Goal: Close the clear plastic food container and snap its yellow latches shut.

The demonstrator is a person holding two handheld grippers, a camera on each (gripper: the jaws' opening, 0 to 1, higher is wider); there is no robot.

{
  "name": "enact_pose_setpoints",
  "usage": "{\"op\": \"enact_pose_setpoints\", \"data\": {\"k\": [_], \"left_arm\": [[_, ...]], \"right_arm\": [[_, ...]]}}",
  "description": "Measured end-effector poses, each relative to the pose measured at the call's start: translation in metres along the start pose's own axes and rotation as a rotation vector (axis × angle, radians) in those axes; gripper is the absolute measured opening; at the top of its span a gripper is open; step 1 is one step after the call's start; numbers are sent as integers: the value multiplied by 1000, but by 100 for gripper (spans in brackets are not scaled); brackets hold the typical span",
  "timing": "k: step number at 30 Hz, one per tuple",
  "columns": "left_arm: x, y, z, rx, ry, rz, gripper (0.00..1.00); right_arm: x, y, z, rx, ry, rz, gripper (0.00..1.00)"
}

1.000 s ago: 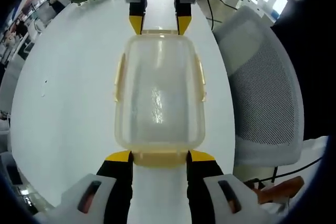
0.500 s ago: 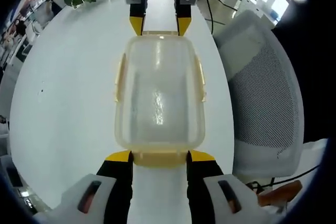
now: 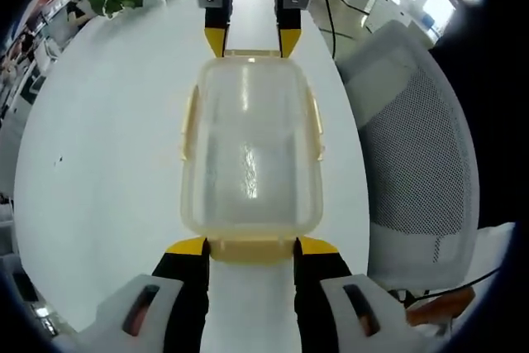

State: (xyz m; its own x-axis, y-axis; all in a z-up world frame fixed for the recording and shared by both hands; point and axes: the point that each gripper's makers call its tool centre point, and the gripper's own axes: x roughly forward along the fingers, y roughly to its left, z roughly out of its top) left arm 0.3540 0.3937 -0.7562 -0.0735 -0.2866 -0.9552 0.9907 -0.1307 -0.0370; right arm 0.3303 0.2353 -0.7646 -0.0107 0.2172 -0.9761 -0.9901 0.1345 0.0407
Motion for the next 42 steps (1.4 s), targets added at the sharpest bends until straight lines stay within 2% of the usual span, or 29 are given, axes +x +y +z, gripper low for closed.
{"op": "enact_pose_setpoints", "data": {"k": [42], "left_arm": [[30,-1,73,17,-11,-29,39]], "right_arm": [[-9,3,-77,31,33,7,39]]}}
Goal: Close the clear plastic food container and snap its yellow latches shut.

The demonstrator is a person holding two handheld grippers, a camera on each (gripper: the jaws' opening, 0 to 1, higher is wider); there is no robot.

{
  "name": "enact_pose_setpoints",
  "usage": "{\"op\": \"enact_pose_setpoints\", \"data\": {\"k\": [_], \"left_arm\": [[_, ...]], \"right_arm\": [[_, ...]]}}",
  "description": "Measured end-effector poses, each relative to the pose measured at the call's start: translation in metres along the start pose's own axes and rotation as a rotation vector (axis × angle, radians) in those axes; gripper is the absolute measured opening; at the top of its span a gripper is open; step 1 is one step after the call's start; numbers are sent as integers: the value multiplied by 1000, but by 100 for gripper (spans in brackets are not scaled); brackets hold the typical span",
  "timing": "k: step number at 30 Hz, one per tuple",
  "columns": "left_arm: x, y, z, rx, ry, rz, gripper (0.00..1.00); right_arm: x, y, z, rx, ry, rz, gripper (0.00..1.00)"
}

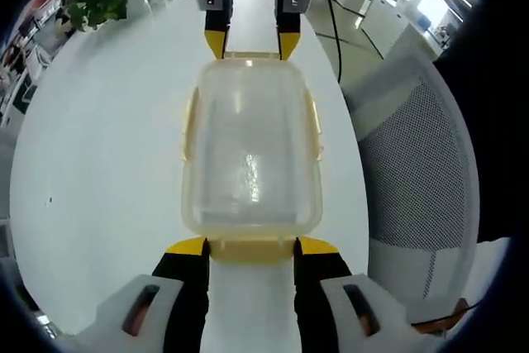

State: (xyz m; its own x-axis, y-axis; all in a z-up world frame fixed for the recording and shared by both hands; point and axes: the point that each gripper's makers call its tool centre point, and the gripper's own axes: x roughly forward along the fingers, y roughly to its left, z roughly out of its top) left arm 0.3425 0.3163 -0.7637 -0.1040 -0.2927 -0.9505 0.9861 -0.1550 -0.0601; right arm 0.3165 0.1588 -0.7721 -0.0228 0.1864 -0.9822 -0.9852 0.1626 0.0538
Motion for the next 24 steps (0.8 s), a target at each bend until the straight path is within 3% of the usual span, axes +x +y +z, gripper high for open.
{"op": "enact_pose_setpoints", "data": {"k": [24], "left_arm": [[9,-3,13,-15,4,-15,39]], "right_arm": [[2,1,-17,-9,28,-1,39]]}}
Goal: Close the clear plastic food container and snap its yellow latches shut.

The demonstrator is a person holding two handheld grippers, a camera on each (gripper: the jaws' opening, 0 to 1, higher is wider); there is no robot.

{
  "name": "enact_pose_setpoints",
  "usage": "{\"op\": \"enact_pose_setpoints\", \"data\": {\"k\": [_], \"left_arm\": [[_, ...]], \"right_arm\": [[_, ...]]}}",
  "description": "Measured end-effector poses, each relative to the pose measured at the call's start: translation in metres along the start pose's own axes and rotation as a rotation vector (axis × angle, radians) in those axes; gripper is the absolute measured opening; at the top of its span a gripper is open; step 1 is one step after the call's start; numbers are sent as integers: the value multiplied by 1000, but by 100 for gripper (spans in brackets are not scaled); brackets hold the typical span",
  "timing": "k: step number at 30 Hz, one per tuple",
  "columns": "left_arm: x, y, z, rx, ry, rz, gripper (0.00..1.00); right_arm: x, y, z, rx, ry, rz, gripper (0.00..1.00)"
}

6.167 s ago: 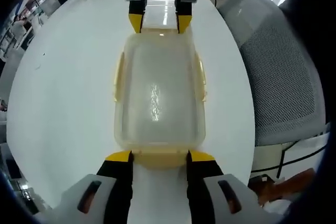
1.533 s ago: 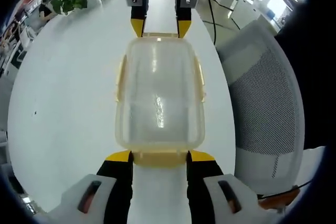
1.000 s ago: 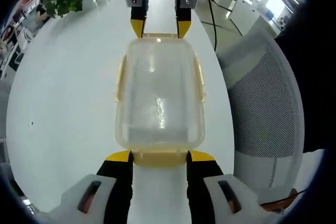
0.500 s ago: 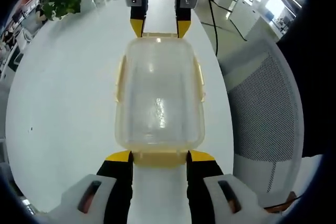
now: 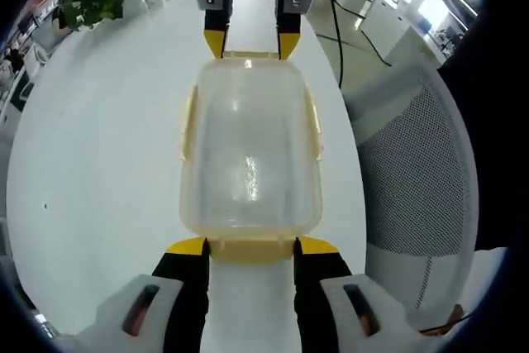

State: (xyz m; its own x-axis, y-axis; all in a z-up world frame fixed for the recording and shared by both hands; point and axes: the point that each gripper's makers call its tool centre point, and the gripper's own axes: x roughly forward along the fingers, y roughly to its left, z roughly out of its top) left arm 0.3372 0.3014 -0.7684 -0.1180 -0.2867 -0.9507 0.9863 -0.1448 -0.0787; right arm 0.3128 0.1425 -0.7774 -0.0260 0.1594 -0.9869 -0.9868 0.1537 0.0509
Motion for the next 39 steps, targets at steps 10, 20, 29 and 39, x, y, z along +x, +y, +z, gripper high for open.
{"op": "enact_pose_setpoints", "data": {"k": [10,20,29,39], "left_arm": [[8,-3,-1,7,10,13,39],[11,1,-2,14,20,26,39],[14,1,-3,12,21,29,39],[13,2,-3,5,13,30,39]], "right_arm": [[6,2,-2,-14,4,-16,39],[9,0,-3,-11,-8,-29,39],[10,-1,-4,-9,-22,-23,39],[12,-2,-5,-18,-32,-26,39]]}}
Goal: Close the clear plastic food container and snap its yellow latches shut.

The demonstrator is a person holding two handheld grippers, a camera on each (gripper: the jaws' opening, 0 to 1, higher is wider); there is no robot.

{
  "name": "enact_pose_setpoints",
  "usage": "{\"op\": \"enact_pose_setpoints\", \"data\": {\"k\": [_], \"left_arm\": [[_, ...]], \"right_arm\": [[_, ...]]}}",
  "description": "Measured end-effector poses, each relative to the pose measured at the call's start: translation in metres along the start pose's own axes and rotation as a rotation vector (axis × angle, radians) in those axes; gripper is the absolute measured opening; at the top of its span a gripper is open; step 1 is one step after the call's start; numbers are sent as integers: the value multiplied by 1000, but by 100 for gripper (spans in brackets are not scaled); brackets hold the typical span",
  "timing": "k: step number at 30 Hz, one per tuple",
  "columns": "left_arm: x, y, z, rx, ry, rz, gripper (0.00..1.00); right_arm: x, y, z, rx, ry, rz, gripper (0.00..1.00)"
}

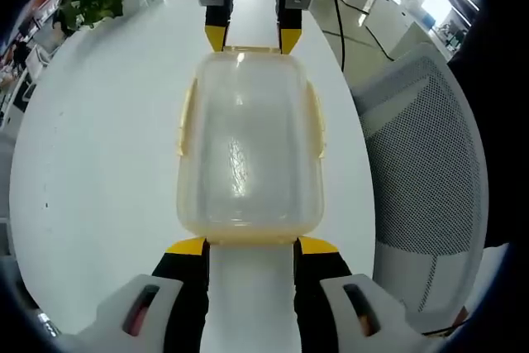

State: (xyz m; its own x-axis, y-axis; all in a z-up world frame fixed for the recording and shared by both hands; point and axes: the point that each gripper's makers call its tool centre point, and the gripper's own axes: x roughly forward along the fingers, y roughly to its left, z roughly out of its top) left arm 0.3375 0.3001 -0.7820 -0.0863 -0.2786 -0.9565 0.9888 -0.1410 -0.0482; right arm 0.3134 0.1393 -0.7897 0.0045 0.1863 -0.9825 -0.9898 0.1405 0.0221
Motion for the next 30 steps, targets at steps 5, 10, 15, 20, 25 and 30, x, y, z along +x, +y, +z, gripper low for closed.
{"op": "enact_pose_setpoints", "data": {"k": [5,10,15,20,25,30], "left_arm": [[1,0,0,-3,2,1,39],[1,0,-1,2,8,4,40],[3,2,-2,8,11,16,40],[12,-1,-14,49,81,30,29],[17,-6,-14,3,50,19,30],[12,-3,-18,-6,54,33,31]], "right_arm": [[0,0,0,-3,0,-2,40],[0,0,-1,-16,19,-6,41],[6,1,-6,-57,49,-21,43],[15,4,-9,-38,62,-33,44],[16,8,-12,-23,56,-27,43],[13,8,-18,10,51,-19,43]]}}
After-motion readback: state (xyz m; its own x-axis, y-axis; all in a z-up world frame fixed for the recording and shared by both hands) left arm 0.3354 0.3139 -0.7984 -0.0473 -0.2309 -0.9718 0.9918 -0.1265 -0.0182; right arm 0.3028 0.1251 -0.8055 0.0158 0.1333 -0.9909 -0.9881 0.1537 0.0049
